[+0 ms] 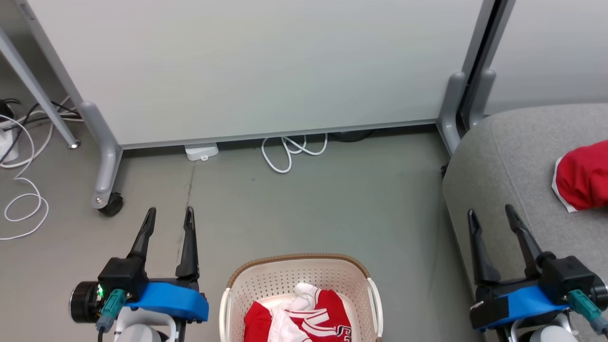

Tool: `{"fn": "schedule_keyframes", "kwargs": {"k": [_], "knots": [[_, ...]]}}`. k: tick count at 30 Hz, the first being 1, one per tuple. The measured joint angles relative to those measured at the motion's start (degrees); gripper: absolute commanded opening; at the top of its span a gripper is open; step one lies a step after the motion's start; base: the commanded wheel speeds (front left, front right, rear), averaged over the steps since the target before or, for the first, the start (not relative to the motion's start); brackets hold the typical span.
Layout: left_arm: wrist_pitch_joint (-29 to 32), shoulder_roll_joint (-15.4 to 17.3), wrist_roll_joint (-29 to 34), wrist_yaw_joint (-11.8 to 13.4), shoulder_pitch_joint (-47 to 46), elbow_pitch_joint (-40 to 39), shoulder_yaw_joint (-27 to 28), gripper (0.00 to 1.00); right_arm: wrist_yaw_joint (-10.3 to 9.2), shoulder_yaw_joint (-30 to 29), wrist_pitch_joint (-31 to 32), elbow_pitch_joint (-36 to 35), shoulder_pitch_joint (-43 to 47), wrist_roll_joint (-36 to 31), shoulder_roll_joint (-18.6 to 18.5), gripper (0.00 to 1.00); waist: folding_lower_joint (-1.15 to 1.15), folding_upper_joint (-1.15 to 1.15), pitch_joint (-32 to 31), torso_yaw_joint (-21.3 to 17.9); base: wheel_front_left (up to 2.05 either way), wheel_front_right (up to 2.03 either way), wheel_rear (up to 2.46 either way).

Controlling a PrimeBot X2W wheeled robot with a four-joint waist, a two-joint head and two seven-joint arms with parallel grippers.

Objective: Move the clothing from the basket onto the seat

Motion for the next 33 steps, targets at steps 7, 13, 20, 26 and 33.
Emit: {"fn": "schedule_keyframes", "kwargs": {"k": [7,13,20,26,33], "knots": [[0.0,-1.1,1.5,-1.0,2.1,0.1,2.3,1.00,0.00,1.7,0.0,1.4,1.6,1.1,0.2,1.00,0.00,0.00,-1.3,1.4,0.00,0.00,0.00],[0.0,-1.6,2.3,-1.7,2.2,1.2,3.0,1.00,0.00,2.5,0.0,2.6,1.8,2.2,0.2,1.00,0.01,0.00,-1.5,1.9,0.00,0.00,0.00],[0.0,-1.9,2.9,-2.4,2.2,2.0,3.4,1.00,0.00,3.0,0.0,2.8,1.8,2.5,0.2,1.00,0.01,0.00,-1.4,1.9,0.00,0.00,0.00],[0.0,-2.1,3.4,-2.7,1.8,2.7,3.3,1.00,0.00,3.4,0.0,2.8,1.7,2.8,0.2,1.00,0.01,0.00,-1.0,1.3,0.00,0.00,0.00],[0.0,-2.2,4.1,-3.2,-2.9,4.7,0.6,1.00,0.00,3.9,0.0,2.0,0.0,2.8,0.3,1.00,0.02,0.00,1.3,-0.3,0.00,0.00,0.00]]}}
